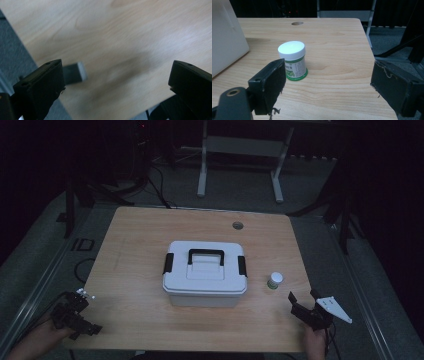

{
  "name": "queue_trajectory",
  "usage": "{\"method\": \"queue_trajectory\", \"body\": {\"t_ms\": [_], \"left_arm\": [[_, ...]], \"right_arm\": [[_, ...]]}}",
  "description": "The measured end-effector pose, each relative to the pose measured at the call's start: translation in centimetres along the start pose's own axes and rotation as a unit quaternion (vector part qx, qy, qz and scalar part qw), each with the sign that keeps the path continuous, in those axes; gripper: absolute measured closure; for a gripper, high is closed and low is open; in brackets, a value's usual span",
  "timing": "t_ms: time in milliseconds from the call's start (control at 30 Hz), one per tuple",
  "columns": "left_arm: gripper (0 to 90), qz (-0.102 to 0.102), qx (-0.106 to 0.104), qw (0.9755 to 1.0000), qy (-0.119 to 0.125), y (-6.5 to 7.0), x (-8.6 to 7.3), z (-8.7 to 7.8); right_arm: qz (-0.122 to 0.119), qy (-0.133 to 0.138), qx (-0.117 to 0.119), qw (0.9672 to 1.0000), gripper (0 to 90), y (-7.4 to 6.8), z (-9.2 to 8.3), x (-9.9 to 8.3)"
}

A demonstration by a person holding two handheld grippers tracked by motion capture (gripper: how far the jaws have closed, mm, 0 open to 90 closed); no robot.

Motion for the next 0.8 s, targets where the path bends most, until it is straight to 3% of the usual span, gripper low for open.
{"method": "queue_trajectory", "body": {"t_ms": [100, 267, 500, 633, 800], "left_arm": [[0.0, 0.0, -0.015, 0.9993, -0.035, 0.1, -0.2, 0.1], [0.0, 0.01, -0.018, 0.9959, -0.088, 0.2, -0.2, 0.1], [0.0, 0.035, -0.042, 0.9937, -0.098, 0.3, 0.6, -0.7], [0.0, 0.04, -0.038, 0.9935, -0.099, 0.3, 1.2, -0.8], [4.1, 0.03, -0.025, 0.9946, -0.096, 0.3, 1.8, -0.6]], "right_arm": [[0.0, 0.0, 0.0, 1.0, 12.4, 0.0, 0.0, 0.0], [0.001, -0.001, 0.001, 1.0, 12.4, 0.0, 0.0, 0.0], [0.005, 0.0, 0.004, 1.0, 12.4, 0.1, -0.1, 0.0], [0.012, -0.001, 0.007, 0.9999, 12.3, 0.1, -0.1, 0.0], [0.018, -0.002, 0.012, 0.9998, 12.2, 0.1, -0.2, 0.1]]}}
Point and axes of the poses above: each handheld gripper's, and its own axes: z roughly forward along the jaws, x roughly out of its top, y roughly to its right, the point moved 4 cm from there along z, roughly forward along the jaws, and after that the axes turned 6 degrees about -x, right-handed, at the moved point
